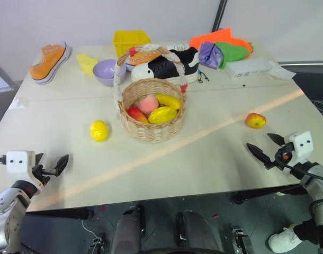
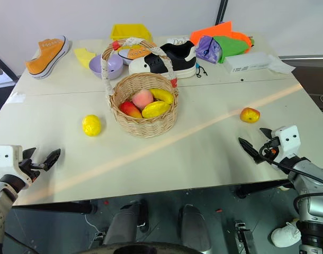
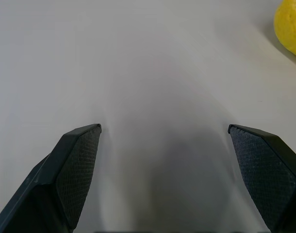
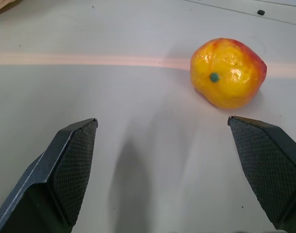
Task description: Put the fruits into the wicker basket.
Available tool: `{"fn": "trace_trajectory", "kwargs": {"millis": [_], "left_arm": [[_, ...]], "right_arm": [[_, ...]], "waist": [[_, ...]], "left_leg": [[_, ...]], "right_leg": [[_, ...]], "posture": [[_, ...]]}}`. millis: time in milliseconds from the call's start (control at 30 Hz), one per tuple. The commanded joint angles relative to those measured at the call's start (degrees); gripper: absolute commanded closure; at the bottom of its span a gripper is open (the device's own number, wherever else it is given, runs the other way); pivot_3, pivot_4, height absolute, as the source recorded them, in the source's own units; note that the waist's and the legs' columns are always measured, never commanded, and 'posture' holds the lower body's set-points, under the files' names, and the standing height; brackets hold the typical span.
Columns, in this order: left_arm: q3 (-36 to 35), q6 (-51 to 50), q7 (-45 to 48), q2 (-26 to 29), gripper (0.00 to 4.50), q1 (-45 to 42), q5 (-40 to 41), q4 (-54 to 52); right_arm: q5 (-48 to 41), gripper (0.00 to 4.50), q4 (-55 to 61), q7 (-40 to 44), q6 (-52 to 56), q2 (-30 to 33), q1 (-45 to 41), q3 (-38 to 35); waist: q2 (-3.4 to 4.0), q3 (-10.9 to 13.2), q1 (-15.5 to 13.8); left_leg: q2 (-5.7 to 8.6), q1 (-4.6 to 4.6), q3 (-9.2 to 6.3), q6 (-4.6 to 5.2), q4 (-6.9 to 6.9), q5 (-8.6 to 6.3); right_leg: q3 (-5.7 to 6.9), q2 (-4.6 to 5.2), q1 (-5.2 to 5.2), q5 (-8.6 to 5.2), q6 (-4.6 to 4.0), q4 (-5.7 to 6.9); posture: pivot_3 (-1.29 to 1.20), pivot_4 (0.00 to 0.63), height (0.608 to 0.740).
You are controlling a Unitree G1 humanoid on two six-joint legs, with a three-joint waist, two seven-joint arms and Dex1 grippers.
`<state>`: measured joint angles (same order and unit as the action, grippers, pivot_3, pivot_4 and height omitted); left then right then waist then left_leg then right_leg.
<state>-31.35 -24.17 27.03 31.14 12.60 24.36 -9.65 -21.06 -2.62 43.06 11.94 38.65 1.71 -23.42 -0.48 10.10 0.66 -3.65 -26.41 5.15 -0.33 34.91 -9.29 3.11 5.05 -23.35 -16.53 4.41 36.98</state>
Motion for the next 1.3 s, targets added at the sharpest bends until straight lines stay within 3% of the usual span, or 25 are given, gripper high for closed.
{"fn": "trace_trajectory", "kwargs": {"millis": [33, 233, 500, 767, 967, 1300], "left_arm": [[-1.29, 0.97, -0.14, 0.74, 0.01, -0.46, 0.25, -1.83], [-1.26, -0.23, -0.18, 0.84, 0.01, -2.48, 1.83, -3.18], [2.64, -2.72, -2.06, 0.36, 0.01, -7.07, 3.04, -11.18], [13.49, -9.57, -2.22, 1.81, 0.01, -15.66, 1.34, -11.79], [19.37, -13.46, -7.17, 1.43, 0.01, -20.04, -3.64, -11.44], [21.75, -21.43, -12.88, -1.99, 0.01, -24.77, -6.28, -8.02]], "right_arm": [[-0.72, 0.00, 1.78, -0.10, -0.80, 0.38, -0.21, -1.05], [-2.72, 0.00, 7.12, 2.61, 1.78, 1.45, 0.77, -0.06], [-8.12, 0.00, 25.44, 6.54, 11.90, 3.27, 1.55, 7.93], [-9.61, 0.00, 37.03, 4.81, 16.81, -0.10, -8.78, 22.39], [-9.11, 0.00, 36.93, 2.29, 17.20, -3.81, -12.12, 26.15], [-8.01, 0.00, 35.28, 2.46, 15.68, -4.44, -12.85, 27.38]], "waist": [[0.00, 0.00, 0.00], [0.00, -0.01, -0.03], [-0.01, -0.02, -0.18], [-0.08, -0.03, -0.10], [-0.10, -0.04, -0.21], [-0.12, -0.05, -0.19]], "left_leg": [[0.00, 0.00, 0.00, 0.00, 0.00, 0.00], [0.00, 0.00, 0.00, 0.00, 0.03, 0.00], [0.00, -0.01, -0.01, 0.01, 0.05, 0.00], [0.00, -0.05, -0.02, 0.04, 0.10, 0.01], [0.02, -0.09, -0.01, 0.15, 0.17, 0.08], [0.00, -0.07, -0.04, 0.19, 0.20, 0.10]], "right_leg": [[0.00, 0.00, 0.00, 0.00, 0.00, 0.00], [0.01, 0.00, 0.03, 0.00, 0.00, 0.01], [0.00, -0.02, 0.21, 0.00, 0.01, 0.09], [0.05, -0.06, 0.21, 0.00, 0.01, 0.09], [0.08, -0.12, 0.24, 0.02, 0.04, 0.11], [0.09, -0.35, 0.24, 0.04, 0.09, 0.19]], "posture": [[0.00, 0.150, 0.740], [0.00, 0.150, 0.740], [0.00, 0.150, 0.740], [0.00, 0.150, 0.740], [0.00, 0.150, 0.740], [0.00, 0.150, 0.740]]}}
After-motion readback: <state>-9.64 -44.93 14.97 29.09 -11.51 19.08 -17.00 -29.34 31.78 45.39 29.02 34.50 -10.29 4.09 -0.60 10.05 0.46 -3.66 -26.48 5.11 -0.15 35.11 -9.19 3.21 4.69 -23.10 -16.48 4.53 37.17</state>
